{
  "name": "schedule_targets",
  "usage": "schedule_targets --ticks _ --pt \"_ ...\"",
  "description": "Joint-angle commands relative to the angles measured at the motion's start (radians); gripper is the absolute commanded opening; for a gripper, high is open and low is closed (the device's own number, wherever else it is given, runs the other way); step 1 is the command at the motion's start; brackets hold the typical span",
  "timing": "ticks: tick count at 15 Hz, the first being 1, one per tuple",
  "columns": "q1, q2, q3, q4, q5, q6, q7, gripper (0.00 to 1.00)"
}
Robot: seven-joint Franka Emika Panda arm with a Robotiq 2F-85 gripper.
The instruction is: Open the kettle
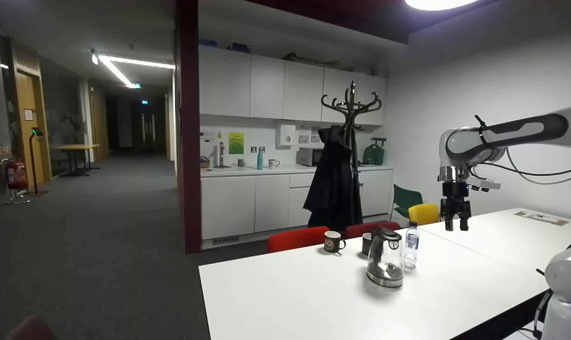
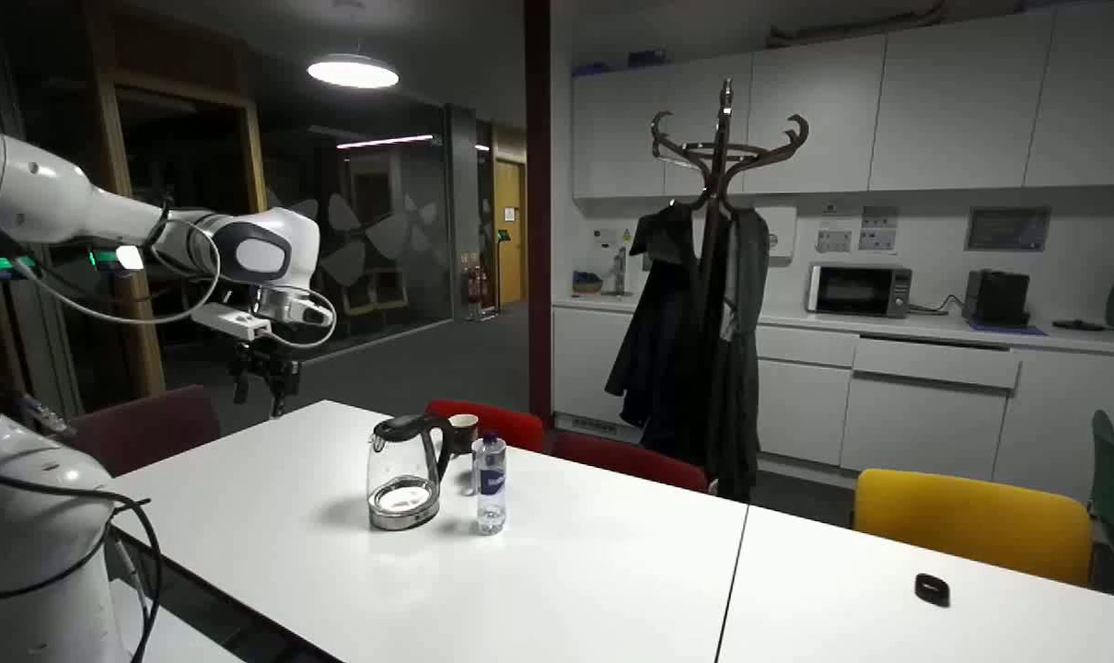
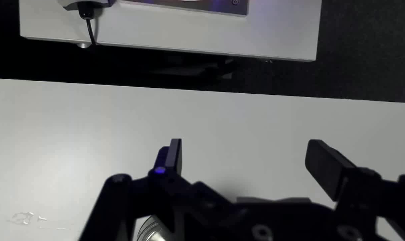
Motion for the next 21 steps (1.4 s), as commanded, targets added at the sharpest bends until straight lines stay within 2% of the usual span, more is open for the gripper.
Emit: schedule_targets --ticks 1,13,21 --pt "-0.011 0.001 0.009 0.001 0.004 -0.002 -0.005 1.00" --pt "-0.008 0.003 0.009 0.005 -0.006 -0.009 -0.017 1.00" --pt "0.030 0.099 0.004 0.091 -0.160 -0.110 -0.247 1.00"
